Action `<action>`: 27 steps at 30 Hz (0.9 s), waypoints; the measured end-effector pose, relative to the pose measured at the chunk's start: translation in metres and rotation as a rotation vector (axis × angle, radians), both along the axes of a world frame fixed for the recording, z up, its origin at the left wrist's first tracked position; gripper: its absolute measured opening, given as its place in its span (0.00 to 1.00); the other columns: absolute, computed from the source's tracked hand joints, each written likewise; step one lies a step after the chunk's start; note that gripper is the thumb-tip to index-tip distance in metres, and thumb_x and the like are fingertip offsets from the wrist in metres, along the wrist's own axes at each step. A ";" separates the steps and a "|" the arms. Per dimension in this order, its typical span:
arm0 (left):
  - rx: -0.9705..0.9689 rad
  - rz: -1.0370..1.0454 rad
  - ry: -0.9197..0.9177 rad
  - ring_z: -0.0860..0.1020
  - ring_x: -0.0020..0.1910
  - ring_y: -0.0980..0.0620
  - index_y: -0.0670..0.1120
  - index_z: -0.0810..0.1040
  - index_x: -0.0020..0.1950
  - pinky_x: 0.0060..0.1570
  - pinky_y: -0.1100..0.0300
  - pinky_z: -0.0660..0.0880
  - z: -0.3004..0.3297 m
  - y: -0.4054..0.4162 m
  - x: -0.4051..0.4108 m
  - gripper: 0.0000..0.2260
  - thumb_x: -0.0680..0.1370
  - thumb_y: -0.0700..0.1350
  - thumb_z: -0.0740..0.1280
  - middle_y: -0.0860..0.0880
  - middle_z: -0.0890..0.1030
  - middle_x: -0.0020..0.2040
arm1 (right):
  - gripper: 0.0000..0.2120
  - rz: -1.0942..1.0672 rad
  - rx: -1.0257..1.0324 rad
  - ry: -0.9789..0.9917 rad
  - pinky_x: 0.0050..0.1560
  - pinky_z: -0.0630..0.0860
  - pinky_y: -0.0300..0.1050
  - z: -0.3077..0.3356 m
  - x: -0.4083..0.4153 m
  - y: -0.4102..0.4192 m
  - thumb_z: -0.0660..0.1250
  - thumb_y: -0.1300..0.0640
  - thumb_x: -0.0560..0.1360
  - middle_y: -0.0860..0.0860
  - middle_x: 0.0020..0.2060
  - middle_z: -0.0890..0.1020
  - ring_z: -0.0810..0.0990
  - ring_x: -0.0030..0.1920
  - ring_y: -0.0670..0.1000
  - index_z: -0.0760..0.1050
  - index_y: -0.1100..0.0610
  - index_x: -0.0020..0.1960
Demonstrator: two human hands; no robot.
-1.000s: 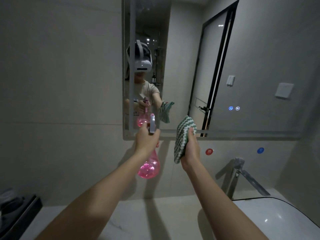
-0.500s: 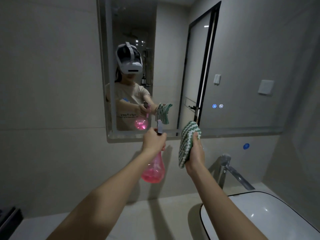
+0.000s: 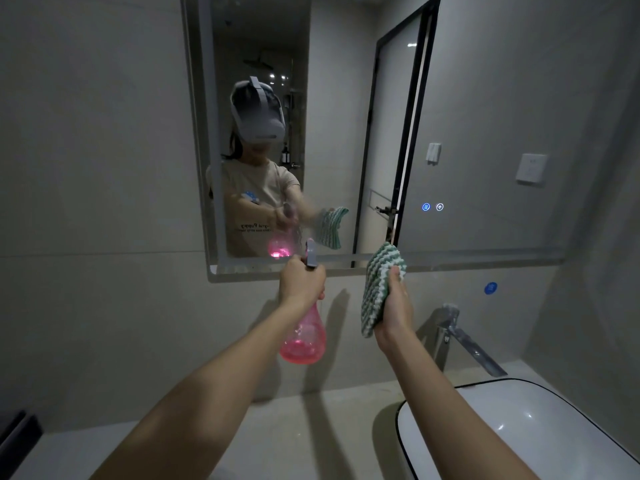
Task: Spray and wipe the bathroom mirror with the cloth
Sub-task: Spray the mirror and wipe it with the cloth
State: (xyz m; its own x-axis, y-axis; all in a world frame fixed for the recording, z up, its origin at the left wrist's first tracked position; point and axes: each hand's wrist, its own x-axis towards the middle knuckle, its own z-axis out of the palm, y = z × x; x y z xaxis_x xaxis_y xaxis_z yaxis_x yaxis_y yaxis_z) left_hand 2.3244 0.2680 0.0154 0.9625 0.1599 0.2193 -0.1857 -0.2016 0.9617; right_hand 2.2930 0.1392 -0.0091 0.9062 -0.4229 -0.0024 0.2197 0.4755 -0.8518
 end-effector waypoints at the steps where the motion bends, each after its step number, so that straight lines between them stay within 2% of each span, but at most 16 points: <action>1: -0.017 -0.005 0.000 0.72 0.22 0.52 0.40 0.72 0.44 0.29 0.59 0.71 0.001 0.001 -0.001 0.02 0.74 0.38 0.61 0.48 0.73 0.26 | 0.23 0.003 -0.004 0.002 0.68 0.67 0.54 0.000 0.000 0.000 0.57 0.46 0.80 0.56 0.65 0.74 0.73 0.64 0.56 0.65 0.55 0.72; 8: 0.001 -0.047 -0.040 0.73 0.24 0.52 0.40 0.72 0.49 0.30 0.57 0.74 0.001 0.001 -0.007 0.03 0.76 0.39 0.63 0.47 0.74 0.28 | 0.23 0.009 -0.002 -0.018 0.68 0.67 0.54 0.003 0.000 0.001 0.56 0.47 0.81 0.57 0.65 0.74 0.73 0.64 0.56 0.65 0.56 0.72; 13: 0.044 -0.031 -0.049 0.73 0.23 0.53 0.39 0.73 0.46 0.28 0.58 0.76 0.001 0.003 -0.011 0.03 0.75 0.38 0.61 0.47 0.74 0.28 | 0.23 0.021 0.002 -0.030 0.64 0.69 0.49 0.002 0.001 0.003 0.56 0.47 0.81 0.56 0.65 0.74 0.74 0.61 0.54 0.66 0.57 0.72; 16: 0.023 -0.025 -0.072 0.73 0.23 0.53 0.40 0.73 0.47 0.29 0.59 0.73 0.001 0.005 -0.010 0.03 0.76 0.39 0.62 0.48 0.74 0.27 | 0.22 0.023 -0.010 -0.028 0.60 0.71 0.48 0.004 0.000 0.004 0.56 0.48 0.81 0.56 0.61 0.76 0.75 0.57 0.54 0.67 0.57 0.70; 21: 0.023 -0.071 -0.116 0.72 0.27 0.53 0.42 0.72 0.52 0.33 0.56 0.75 0.009 0.017 -0.009 0.05 0.77 0.39 0.62 0.48 0.73 0.32 | 0.22 0.025 -0.030 -0.030 0.58 0.71 0.47 0.008 0.009 0.009 0.57 0.47 0.80 0.54 0.56 0.76 0.75 0.54 0.53 0.67 0.57 0.70; 24: 0.047 -0.044 -0.157 0.72 0.27 0.53 0.40 0.71 0.52 0.27 0.64 0.74 0.025 0.027 -0.006 0.04 0.78 0.38 0.62 0.47 0.73 0.33 | 0.22 0.044 -0.019 -0.038 0.56 0.70 0.46 0.013 0.017 0.015 0.57 0.46 0.80 0.54 0.57 0.76 0.75 0.54 0.52 0.67 0.56 0.70; 27: 0.045 0.004 -0.211 0.71 0.21 0.56 0.39 0.72 0.49 0.20 0.68 0.70 0.052 0.036 -0.003 0.03 0.77 0.37 0.62 0.47 0.72 0.29 | 0.21 0.070 -0.013 -0.050 0.57 0.71 0.46 0.020 0.027 0.021 0.57 0.46 0.80 0.53 0.58 0.77 0.76 0.55 0.52 0.68 0.54 0.69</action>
State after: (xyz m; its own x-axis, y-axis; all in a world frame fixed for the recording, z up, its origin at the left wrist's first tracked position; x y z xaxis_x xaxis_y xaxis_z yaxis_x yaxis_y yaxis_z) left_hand 2.3217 0.3037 0.0672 0.8939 0.1496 0.4226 -0.3807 -0.2446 0.8918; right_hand 2.3204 0.1603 0.0105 0.9324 -0.3581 0.0490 0.2288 0.4800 -0.8469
